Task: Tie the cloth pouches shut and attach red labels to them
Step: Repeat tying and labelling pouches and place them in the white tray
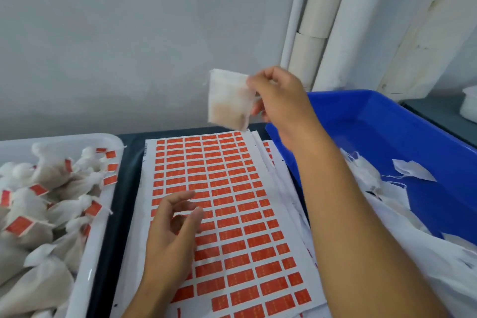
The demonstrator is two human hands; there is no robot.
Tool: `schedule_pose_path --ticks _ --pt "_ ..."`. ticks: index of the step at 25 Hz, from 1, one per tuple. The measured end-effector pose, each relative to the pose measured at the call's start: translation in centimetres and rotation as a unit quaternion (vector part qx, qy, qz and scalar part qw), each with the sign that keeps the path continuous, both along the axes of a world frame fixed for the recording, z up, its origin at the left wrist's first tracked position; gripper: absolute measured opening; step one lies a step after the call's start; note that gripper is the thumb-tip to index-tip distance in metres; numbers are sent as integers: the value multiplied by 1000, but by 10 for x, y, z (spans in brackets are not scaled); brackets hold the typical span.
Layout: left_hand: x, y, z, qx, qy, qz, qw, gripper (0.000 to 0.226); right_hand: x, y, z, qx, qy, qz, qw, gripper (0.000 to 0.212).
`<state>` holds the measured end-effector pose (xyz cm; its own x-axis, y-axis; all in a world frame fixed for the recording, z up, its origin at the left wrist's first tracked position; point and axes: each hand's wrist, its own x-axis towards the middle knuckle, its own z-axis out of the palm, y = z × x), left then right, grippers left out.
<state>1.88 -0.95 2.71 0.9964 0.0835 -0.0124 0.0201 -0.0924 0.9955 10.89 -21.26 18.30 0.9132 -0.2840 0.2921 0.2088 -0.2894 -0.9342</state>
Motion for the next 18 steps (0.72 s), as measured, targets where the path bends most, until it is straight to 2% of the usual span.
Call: schedule_pose_path --ticks 1,5,8,10,11,13,16,18 --pt "-1 2 4 -18 -8 1 1000 17 -11 15 -10 25 12 47 999 13" --pt "-2 7 9 -103 -44 0 994 49 -50 57 -64 55 68 160 983 13" --pt "-1 9 6 -137 -55 -1 989 37 -67 67 -100 47 123 172 976 12" --pt "-2 9 6 -117 -40 13 992 27 -72 66 -117 42 146 160 975 11" --pt "-2 8 5 -98 -35 18 994 29 -74 64 -124 35 148 146 977 10" --pt "-3 6 3 -47 -37 26 998 38 -76 60 -134 -15 124 115 986 3" --pt "-2 5 2 -8 -42 10 999 36 -83 57 -137 -160 71 110 978 20" --pt "-1 5 1 13 -47 -8 999 27 -87 57 -137 -203 57 126 969 27"
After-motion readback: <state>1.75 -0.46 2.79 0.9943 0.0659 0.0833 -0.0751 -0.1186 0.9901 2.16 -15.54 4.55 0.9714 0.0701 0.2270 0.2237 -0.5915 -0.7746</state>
